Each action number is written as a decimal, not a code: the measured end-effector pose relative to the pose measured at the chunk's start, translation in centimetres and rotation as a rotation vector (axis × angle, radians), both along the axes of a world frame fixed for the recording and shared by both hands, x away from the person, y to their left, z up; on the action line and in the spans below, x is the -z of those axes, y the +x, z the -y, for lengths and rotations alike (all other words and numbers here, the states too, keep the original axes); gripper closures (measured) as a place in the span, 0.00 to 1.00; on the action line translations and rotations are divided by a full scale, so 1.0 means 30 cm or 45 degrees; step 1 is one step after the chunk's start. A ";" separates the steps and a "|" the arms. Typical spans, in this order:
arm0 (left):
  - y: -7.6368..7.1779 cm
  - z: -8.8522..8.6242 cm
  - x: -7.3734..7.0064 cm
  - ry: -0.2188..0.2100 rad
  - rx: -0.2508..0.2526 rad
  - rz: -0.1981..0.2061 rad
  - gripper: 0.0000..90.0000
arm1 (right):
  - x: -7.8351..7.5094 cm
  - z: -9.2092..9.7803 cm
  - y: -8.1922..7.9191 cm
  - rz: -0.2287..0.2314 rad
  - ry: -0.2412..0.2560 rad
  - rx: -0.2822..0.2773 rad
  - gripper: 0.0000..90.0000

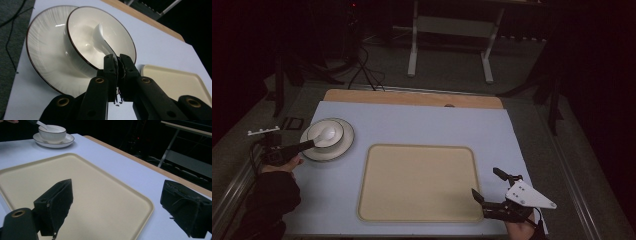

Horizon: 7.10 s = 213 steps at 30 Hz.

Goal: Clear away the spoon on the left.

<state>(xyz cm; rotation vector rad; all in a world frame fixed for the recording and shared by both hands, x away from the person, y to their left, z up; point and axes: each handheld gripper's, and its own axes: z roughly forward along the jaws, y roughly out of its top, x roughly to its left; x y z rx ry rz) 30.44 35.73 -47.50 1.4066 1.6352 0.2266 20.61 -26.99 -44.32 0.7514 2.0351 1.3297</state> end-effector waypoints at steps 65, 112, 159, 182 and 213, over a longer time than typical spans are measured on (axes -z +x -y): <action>-0.152 0.283 -0.282 0.124 -0.046 0.369 0.96 | -0.007 -0.006 0.007 0.025 0.011 0.005 0.12; -0.194 0.653 -0.177 0.104 0.068 0.344 0.96 | -0.008 -0.010 0.026 0.029 0.042 -0.020 0.12; -0.285 0.838 0.113 0.161 -0.002 0.185 0.95 | -0.014 -0.013 0.022 0.039 0.064 -0.045 0.12; -0.259 0.852 0.234 0.268 0.075 -0.023 0.91 | -0.008 -0.013 0.029 0.015 0.064 -0.049 0.12; -0.261 0.837 0.193 0.428 0.053 0.014 0.70 | -0.005 -0.016 0.030 0.001 0.050 -0.060 0.12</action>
